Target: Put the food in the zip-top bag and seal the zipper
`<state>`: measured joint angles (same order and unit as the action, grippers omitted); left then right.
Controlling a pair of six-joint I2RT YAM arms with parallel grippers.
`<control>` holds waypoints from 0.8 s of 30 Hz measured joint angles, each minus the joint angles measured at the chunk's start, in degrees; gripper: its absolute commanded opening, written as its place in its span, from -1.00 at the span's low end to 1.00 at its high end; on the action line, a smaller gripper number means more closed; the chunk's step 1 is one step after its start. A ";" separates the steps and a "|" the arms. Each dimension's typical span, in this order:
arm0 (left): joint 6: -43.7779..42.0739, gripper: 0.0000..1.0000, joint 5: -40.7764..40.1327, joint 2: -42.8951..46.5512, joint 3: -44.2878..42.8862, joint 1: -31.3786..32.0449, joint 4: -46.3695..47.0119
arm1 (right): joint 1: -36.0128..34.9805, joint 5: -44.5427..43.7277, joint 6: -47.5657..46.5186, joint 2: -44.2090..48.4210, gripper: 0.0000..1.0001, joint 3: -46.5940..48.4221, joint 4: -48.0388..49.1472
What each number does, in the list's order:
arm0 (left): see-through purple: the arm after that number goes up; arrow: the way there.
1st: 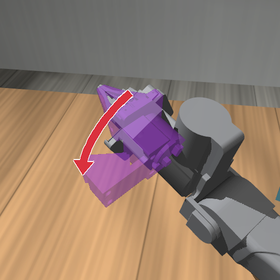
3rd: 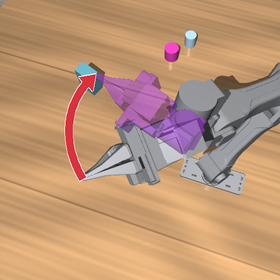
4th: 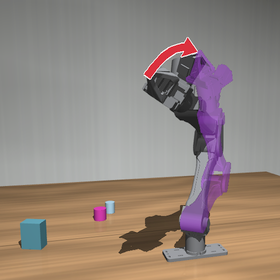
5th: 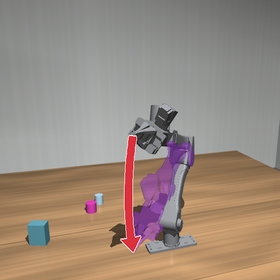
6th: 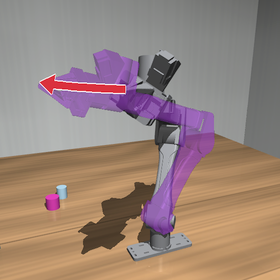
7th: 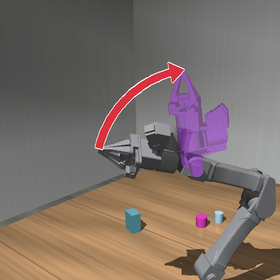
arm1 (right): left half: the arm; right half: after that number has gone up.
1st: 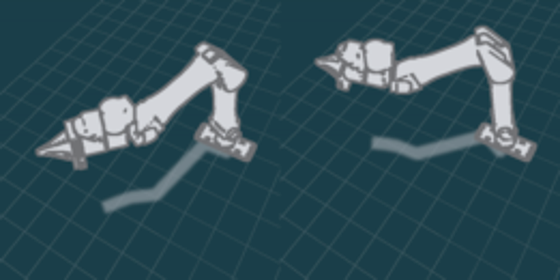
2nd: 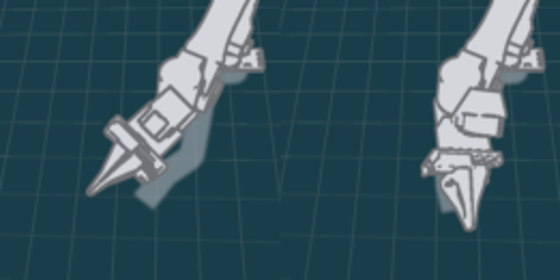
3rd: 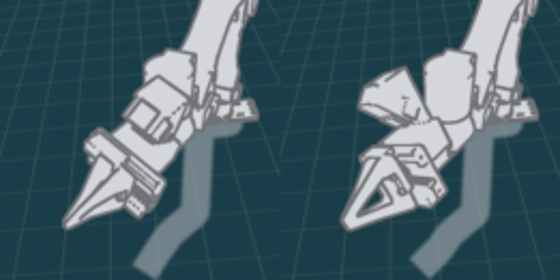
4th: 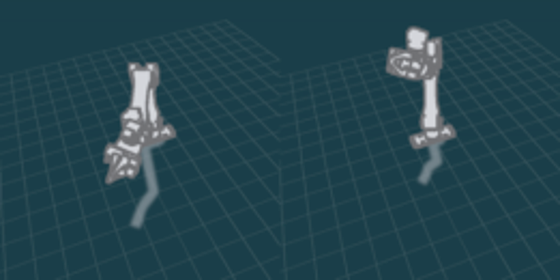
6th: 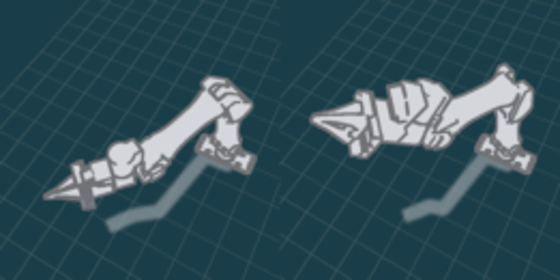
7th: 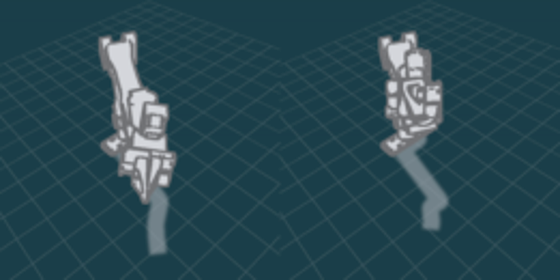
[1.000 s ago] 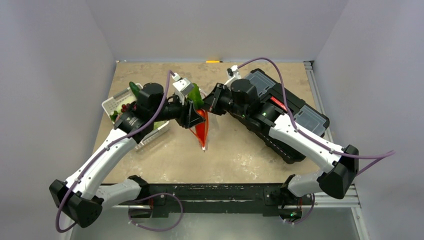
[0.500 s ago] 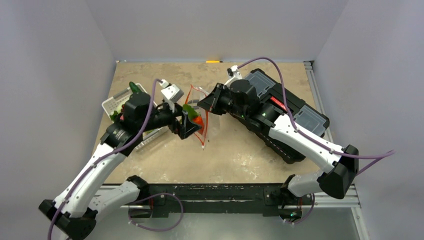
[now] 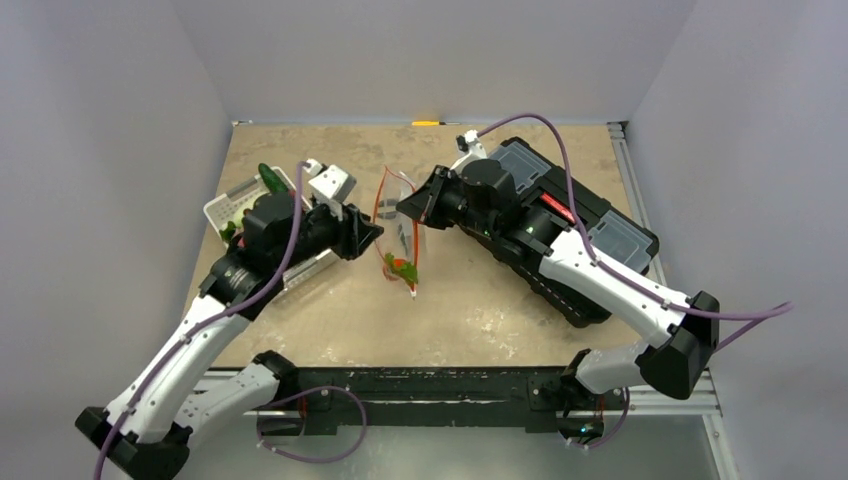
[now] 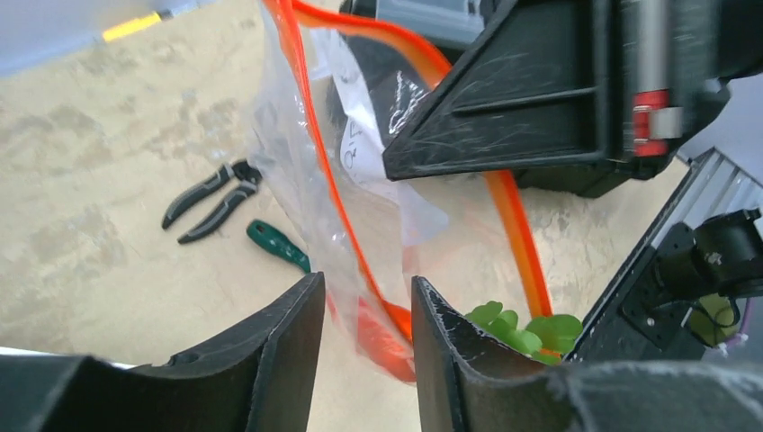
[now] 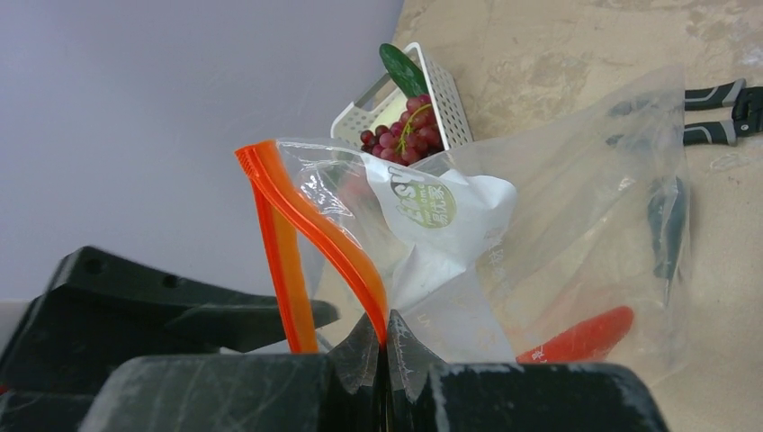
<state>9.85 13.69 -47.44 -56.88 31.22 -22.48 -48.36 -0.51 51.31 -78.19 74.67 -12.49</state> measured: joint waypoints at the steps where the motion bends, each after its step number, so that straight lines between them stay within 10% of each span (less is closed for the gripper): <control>1: 0.00 -0.22 0.26 -1.64 -0.59 0.00 -0.57 | 0.00 -0.02 0.00 0.09 -1.00 0.00 -0.04; 7: -0.02 -1.00 2.67 -8.98 -3.30 0.00 -5.07 | 0.00 -0.52 -0.81 0.37 -1.00 0.37 -0.87; 14: 6.34 -1.00 11.61 -8.85 -3.96 0.04 -5.95 | -0.63 -2.64 -8.15 -0.37 -1.00 9.81 -15.37; 24: 46.82 -1.00 21.99 1.05 18.43 2.64 18.05 | -6.38 -5.33 -17.97 1.79 -1.00 15.87 -35.43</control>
<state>56.66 35.68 -46.39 -38.46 33.87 -4.43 -54.74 -5.85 33.34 -76.40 90.54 -47.92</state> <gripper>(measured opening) 0.006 0.003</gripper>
